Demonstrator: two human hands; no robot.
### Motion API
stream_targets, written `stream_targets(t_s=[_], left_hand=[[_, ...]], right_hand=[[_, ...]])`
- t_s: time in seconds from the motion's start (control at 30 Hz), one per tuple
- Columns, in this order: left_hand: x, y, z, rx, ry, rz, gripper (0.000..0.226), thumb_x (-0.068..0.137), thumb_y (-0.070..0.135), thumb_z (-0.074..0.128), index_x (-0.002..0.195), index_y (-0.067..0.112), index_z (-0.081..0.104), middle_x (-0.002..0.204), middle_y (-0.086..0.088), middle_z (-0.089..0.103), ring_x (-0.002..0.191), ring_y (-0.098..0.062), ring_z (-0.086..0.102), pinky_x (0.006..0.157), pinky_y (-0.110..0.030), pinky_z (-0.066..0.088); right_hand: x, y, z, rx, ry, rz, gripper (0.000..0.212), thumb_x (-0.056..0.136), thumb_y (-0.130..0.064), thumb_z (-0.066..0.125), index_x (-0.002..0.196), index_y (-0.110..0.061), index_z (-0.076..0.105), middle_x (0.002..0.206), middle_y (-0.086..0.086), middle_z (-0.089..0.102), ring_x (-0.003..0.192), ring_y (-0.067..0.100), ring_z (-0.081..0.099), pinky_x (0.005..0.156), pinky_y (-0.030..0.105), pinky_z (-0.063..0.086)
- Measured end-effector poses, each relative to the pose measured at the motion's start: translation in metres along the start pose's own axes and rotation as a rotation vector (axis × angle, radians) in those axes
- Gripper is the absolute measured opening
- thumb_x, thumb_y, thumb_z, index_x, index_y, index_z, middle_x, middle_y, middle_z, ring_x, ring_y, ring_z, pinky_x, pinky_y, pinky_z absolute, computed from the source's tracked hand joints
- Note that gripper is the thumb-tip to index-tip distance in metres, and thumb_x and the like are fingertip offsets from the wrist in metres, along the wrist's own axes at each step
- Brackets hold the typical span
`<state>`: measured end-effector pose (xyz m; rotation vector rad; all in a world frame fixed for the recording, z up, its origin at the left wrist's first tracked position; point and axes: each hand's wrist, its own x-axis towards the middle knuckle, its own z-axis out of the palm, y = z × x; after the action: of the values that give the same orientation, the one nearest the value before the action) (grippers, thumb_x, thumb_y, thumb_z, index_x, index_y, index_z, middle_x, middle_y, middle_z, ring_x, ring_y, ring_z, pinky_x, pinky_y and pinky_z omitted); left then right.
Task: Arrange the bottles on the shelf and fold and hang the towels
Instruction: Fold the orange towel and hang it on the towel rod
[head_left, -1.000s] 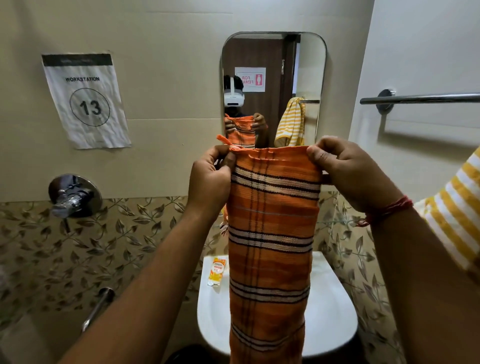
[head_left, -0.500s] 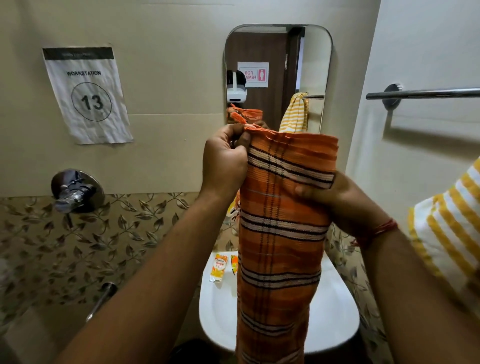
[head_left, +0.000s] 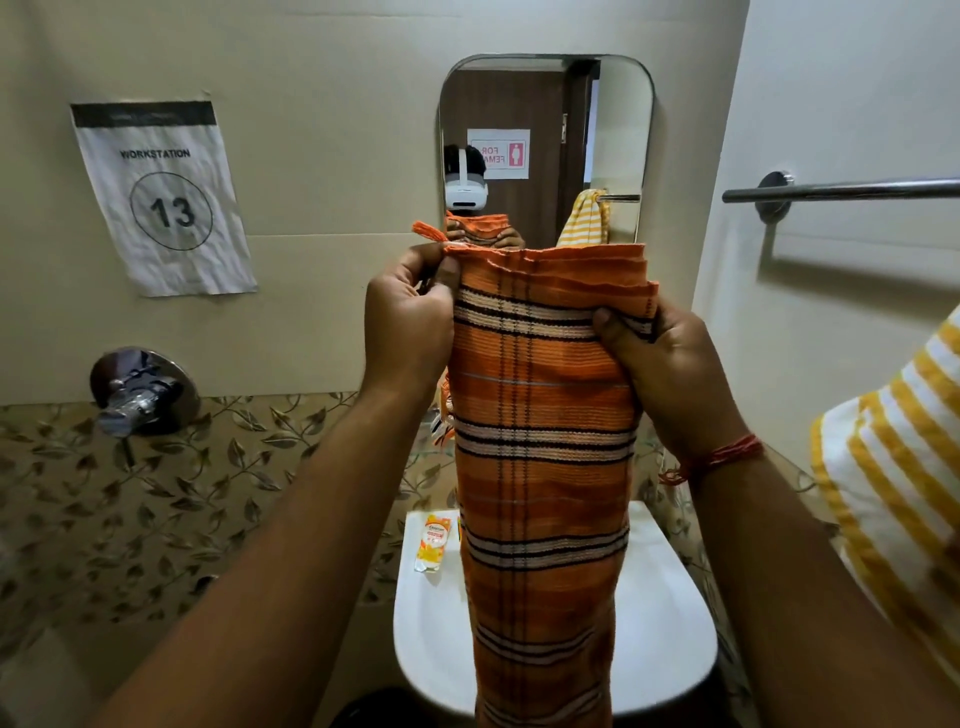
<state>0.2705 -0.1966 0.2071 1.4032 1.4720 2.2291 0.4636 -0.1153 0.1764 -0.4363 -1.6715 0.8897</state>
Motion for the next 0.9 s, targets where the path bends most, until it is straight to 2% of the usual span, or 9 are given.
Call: stream_targets(t_s=[0.1,0.2,0.33,0.47,0.57,0.63,0.73,0.8,0.9], left_hand=[[-0.002,0.001,0.000,-0.016,-0.004,-0.022,0.013,0.102,0.022,0.055,0.103,0.029,0.066,0.096,0.009,0.073,0.093,-0.011,0.071,0.084,-0.035,0.062],[-0.002,0.000,-0.001,-0.045,-0.002,-0.039,0.015,0.102,0.022,0.055,0.112,0.023,0.067,0.104,0.005,0.074,0.098,-0.012,0.071,0.086,-0.034,0.061],[0.004,-0.007,-0.005,-0.176,-0.035,-0.039,0.025,0.101,0.023,0.057,0.125,0.021,0.061,0.123,-0.004,0.069,0.114,-0.022,0.067,0.094,-0.045,0.058],[-0.002,-0.033,-0.010,-0.449,-0.311,-0.211,0.077,0.089,0.046,0.066,0.152,0.031,0.025,0.143,-0.021,0.054,0.118,-0.035,0.063,0.089,-0.049,0.057],[-0.023,-0.061,-0.012,-0.323,-0.549,-0.325,0.099,0.072,0.061,0.077,0.148,0.015,0.036,0.139,-0.022,0.057,0.125,-0.039,0.059,0.105,-0.059,0.046],[-0.038,-0.073,-0.009,-0.229,-0.609,-0.372,0.097,0.061,0.064,0.084,0.137,0.014,0.050,0.129,-0.011,0.067,0.121,-0.031,0.064,0.107,-0.057,0.046],[-0.048,-0.083,-0.002,-0.271,-0.537,-0.393,0.083,0.054,0.062,0.088,0.121,0.019,0.063,0.120,-0.007,0.073,0.114,-0.027,0.069,0.101,-0.050,0.051],[-0.049,-0.080,0.001,-0.340,-0.507,-0.377,0.070,0.060,0.056,0.087,0.116,0.020,0.065,0.119,-0.008,0.073,0.113,-0.028,0.069,0.095,-0.042,0.055],[-0.051,-0.071,0.005,-0.410,-0.477,-0.349,0.059,0.073,0.041,0.079,0.125,0.020,0.061,0.123,-0.010,0.071,0.115,-0.030,0.068,0.095,-0.042,0.057]], right_hand=[[0.003,-0.004,0.004,0.006,0.017,0.023,0.040,0.090,-0.034,0.066,0.122,-0.010,0.063,0.111,0.004,0.074,0.102,0.019,0.072,0.092,0.043,0.058],[0.005,-0.007,0.007,0.005,0.078,0.004,0.037,0.093,-0.034,0.064,0.122,-0.010,0.063,0.110,0.004,0.074,0.101,0.019,0.072,0.091,0.043,0.058],[0.009,-0.010,0.012,-0.034,0.159,-0.021,0.032,0.095,-0.035,0.062,0.119,-0.015,0.063,0.110,0.001,0.073,0.102,0.017,0.070,0.092,0.042,0.057],[0.012,-0.012,0.015,-0.032,0.246,-0.009,0.030,0.095,-0.037,0.062,0.117,-0.017,0.062,0.106,-0.004,0.072,0.100,0.014,0.069,0.093,0.039,0.057],[0.014,-0.012,0.015,-0.027,0.241,-0.012,0.023,0.095,-0.036,0.061,0.113,-0.021,0.062,0.105,-0.005,0.072,0.100,0.013,0.069,0.093,0.038,0.057],[0.014,-0.012,0.013,-0.032,0.230,-0.014,0.020,0.095,-0.036,0.061,0.111,-0.024,0.062,0.105,-0.005,0.071,0.099,0.013,0.069,0.092,0.037,0.057],[0.014,-0.010,0.009,-0.054,0.220,-0.018,0.023,0.095,-0.036,0.062,0.111,-0.019,0.063,0.103,-0.001,0.072,0.098,0.016,0.070,0.091,0.041,0.057],[0.016,-0.009,0.003,-0.044,0.200,0.007,0.021,0.095,-0.034,0.063,0.108,-0.019,0.064,0.102,0.000,0.074,0.097,0.018,0.071,0.091,0.045,0.058],[0.019,-0.010,-0.010,-0.002,0.178,0.069,0.011,0.094,-0.031,0.066,0.100,-0.022,0.067,0.098,0.001,0.075,0.094,0.020,0.073,0.091,0.048,0.057]])
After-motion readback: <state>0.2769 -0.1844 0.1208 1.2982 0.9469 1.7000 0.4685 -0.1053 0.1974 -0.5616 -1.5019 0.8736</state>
